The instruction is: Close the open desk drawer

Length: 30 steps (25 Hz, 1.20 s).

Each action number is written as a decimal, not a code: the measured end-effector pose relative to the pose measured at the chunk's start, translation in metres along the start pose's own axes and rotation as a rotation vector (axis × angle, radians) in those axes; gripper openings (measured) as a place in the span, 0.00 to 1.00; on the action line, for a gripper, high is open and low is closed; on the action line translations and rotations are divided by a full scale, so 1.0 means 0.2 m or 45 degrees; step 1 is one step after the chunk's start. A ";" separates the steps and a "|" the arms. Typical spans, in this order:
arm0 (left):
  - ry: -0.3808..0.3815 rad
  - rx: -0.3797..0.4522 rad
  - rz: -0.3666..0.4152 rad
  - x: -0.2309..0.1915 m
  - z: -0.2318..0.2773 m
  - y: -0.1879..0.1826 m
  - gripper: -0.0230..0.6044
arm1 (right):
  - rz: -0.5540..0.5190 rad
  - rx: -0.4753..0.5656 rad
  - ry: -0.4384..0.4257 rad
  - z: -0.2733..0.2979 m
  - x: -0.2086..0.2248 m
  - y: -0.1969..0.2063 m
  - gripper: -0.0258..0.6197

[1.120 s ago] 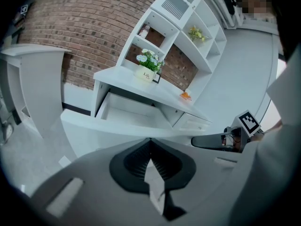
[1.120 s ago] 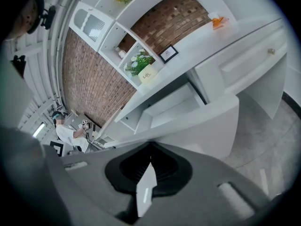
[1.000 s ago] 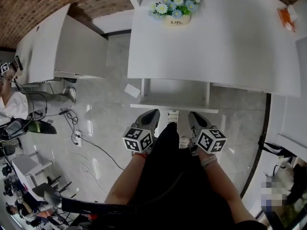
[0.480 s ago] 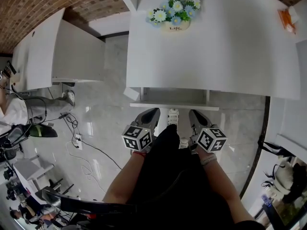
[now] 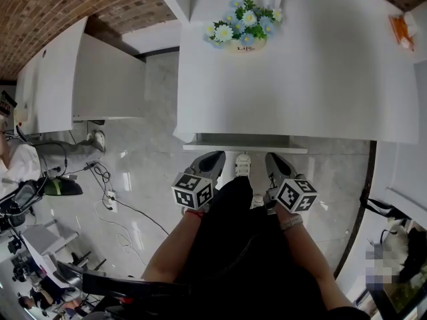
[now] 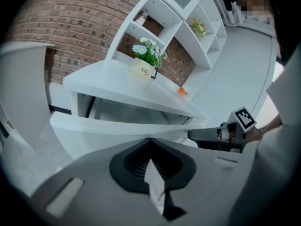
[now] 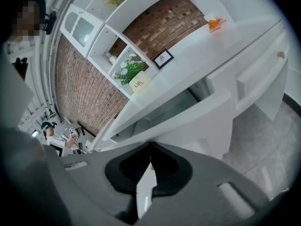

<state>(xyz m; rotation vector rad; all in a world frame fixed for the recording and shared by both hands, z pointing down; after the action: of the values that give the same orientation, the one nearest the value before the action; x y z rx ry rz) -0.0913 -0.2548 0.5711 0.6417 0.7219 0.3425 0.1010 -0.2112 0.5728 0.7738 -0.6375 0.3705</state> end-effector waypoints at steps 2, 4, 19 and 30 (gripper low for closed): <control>0.007 -0.012 0.007 -0.01 0.02 -0.02 0.04 | 0.000 0.004 0.006 0.02 0.00 -0.02 0.04; 0.014 -0.020 0.012 -0.02 0.03 -0.03 0.04 | 0.004 0.013 0.012 0.03 0.00 -0.03 0.04; 0.050 -0.055 0.061 -0.08 0.10 -0.14 0.04 | 0.022 0.072 0.051 0.13 0.00 -0.12 0.04; 0.030 -0.030 0.091 -0.09 0.14 -0.17 0.04 | 0.019 0.114 0.060 0.15 0.01 -0.16 0.04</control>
<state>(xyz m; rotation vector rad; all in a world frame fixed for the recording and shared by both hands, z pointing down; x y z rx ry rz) -0.0813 -0.3016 0.5731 0.6430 0.7174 0.4248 0.1070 -0.2550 0.5737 0.8436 -0.5858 0.4321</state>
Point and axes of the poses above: the fingertips, and each gripper's own axes: z forward along the fingers, x to its right, y out of its underside, the point moved 5 cm from there along -z, backward along the fingers
